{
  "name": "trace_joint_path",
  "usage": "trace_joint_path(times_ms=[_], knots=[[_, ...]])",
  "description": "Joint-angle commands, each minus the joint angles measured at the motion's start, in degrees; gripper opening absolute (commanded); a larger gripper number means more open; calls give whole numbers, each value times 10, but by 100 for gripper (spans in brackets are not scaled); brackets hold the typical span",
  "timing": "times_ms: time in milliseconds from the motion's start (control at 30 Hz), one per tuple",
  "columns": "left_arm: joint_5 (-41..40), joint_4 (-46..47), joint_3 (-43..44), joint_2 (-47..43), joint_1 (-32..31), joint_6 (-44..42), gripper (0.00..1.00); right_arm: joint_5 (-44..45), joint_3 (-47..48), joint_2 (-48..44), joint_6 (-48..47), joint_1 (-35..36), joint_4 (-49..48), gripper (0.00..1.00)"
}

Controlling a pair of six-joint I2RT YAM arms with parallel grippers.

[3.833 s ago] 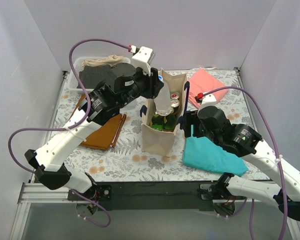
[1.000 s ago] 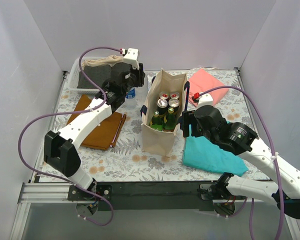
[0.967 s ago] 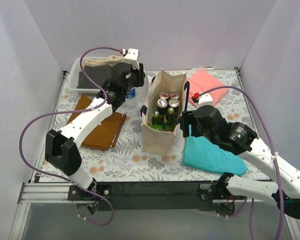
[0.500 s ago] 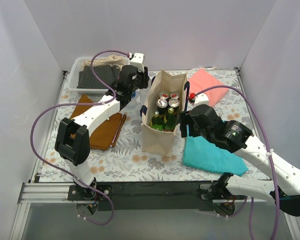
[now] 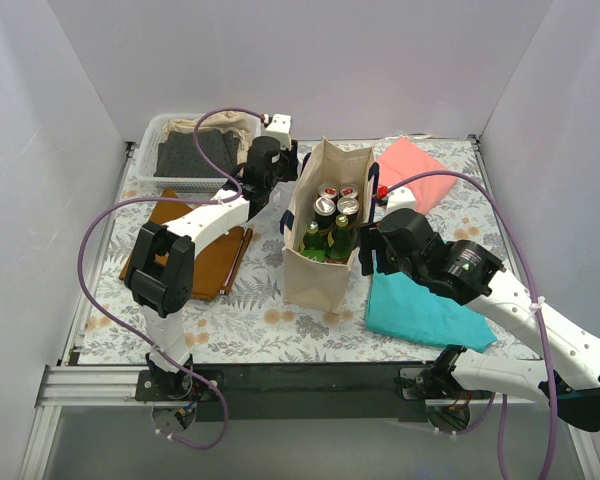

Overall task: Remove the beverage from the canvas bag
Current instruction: Place the drink at the center of the board.

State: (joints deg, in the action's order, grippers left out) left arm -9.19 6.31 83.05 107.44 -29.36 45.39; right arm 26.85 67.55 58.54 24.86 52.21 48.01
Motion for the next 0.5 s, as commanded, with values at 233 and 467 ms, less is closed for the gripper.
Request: trace_joint_path(times_ms=[233, 467], knots=[[-36, 83, 24, -32, 4, -15, 0, 2, 11, 5, -6, 1, -14, 79], [-35, 74, 18, -36, 3, -15, 0, 0, 9, 11, -8, 0, -14, 79]])
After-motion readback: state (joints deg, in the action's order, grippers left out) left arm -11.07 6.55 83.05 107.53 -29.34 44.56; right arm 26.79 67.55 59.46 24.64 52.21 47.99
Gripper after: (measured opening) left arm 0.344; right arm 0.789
